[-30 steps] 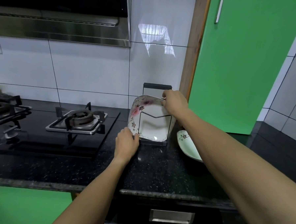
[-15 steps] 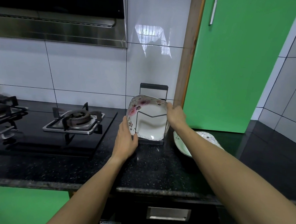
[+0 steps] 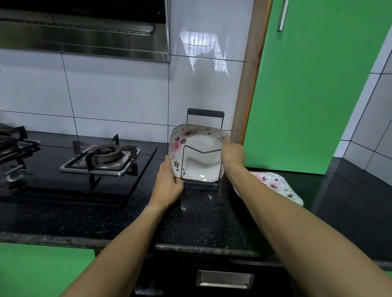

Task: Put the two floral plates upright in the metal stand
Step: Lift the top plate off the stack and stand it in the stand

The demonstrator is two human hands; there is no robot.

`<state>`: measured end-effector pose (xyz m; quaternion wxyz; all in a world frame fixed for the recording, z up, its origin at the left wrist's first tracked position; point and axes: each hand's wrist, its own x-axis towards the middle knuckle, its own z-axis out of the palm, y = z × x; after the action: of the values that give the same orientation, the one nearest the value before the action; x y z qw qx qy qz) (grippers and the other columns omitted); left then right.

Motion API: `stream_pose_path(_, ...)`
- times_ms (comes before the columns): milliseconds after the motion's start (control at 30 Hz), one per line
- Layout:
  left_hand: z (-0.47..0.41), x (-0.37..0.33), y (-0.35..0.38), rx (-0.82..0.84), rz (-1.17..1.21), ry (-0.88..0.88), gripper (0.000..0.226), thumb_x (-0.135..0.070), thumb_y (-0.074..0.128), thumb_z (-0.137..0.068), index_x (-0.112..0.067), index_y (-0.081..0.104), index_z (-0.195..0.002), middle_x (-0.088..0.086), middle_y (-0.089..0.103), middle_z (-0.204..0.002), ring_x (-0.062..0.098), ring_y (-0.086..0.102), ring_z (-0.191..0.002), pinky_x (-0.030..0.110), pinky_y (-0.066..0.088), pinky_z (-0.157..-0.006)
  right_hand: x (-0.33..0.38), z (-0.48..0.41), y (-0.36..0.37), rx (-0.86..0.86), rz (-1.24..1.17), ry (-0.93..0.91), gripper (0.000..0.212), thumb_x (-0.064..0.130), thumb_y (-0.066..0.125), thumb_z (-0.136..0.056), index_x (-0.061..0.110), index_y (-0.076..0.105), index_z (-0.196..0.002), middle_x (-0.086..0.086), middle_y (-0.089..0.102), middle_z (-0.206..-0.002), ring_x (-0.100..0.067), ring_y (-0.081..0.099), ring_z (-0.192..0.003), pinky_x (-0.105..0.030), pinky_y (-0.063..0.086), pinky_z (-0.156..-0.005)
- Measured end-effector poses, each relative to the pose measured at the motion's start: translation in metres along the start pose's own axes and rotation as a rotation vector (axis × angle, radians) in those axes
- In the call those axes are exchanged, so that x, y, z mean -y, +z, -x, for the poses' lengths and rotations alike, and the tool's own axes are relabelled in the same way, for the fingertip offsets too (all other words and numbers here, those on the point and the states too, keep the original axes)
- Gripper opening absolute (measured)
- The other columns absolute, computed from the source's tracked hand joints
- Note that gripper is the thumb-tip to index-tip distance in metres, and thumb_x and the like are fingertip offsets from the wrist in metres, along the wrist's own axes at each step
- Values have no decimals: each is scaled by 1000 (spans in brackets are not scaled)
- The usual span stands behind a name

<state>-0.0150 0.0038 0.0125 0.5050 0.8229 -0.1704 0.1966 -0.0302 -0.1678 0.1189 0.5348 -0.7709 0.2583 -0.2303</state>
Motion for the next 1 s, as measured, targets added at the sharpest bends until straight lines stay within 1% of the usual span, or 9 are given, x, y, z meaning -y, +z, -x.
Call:
stream_pose_path(100,-1,1,-1,-9,19,16,31,-10,50,-88,-22,46,-117,3,57,-107,15,53,-97,24,40,-73,1,-2,1,-7,-4,-30,40,41,40,-100,8,55,-81,-8,56,-83,-24,48,-79,-28,29,-53)
stream_pose_path(167,-1,3,-2,-12,22,20,34,-8,49,-86,-23,46,-117,2,58,-106,16,54,-97,17,38,-71,2,-1,2,-10,-6,-45,38,39,40,-100,9,50,-80,-7,52,-82,-24,47,-77,-27,24,-48)
stream_pose_path(233,-1,4,-2,-8,28,25,40,-5,46,-82,-23,47,-118,3,59,-105,17,55,-97,20,39,-72,2,-1,2,-13,-13,-55,39,38,40,-100,12,47,-72,-4,49,-76,-24,45,-77,-26,24,-47)
stream_pose_path(333,-2,5,-1,5,34,38,47,-3,45,-79,-23,47,-122,2,61,-110,17,55,-102,28,41,-79,1,-1,-1,-29,-18,-63,47,37,41,-100,19,34,-57,2,37,-62,-23,42,-71,-27,24,-47)
stream_pose_path(467,-3,8,0,29,24,44,55,-4,45,-77,-25,46,-128,1,61,-117,16,56,-108,31,43,-86,0,-1,-5,-27,-25,-64,48,34,43,-99,18,34,-55,1,38,-59,-16,36,-54,-29,25,-47)
stream_pose_path(700,-3,9,2,70,23,52,61,-2,43,-75,-28,44,-131,1,61,-119,18,57,-110,32,46,-91,-5,-3,-8,-50,-38,-82,49,33,44,-99,18,34,-54,0,37,-57,-16,34,-52,-29,25,-47)
stream_pose_path(833,-3,8,1,86,45,28,60,-4,43,-74,-32,44,-127,1,61,-117,18,60,-108,36,51,-91,-8,-4,-7,-56,-44,-94,51,33,45,-99,16,35,-52,-1,38,-56,-23,39,-63,-31,32,-59)
stream_pose_path(900,-3,7,1,78,36,26,58,-3,43,-75,-31,45,-126,0,63,-114,17,61,-104,34,51,-87,-9,-5,-6,-58,-49,-96,49,33,44,-99,16,36,-53,-1,39,-58,-23,40,-68,-32,31,-59)
stream_pose_path(1000,-4,6,1,74,37,17,54,-2,44,-75,-27,46,-122,2,65,-110,17,62,-99,34,51,-83,-13,-5,-3,-24,-49,-99,40,37,39,-101,11,52,-73,-5,53,-76,-25,47,-78,-31,34,-63)
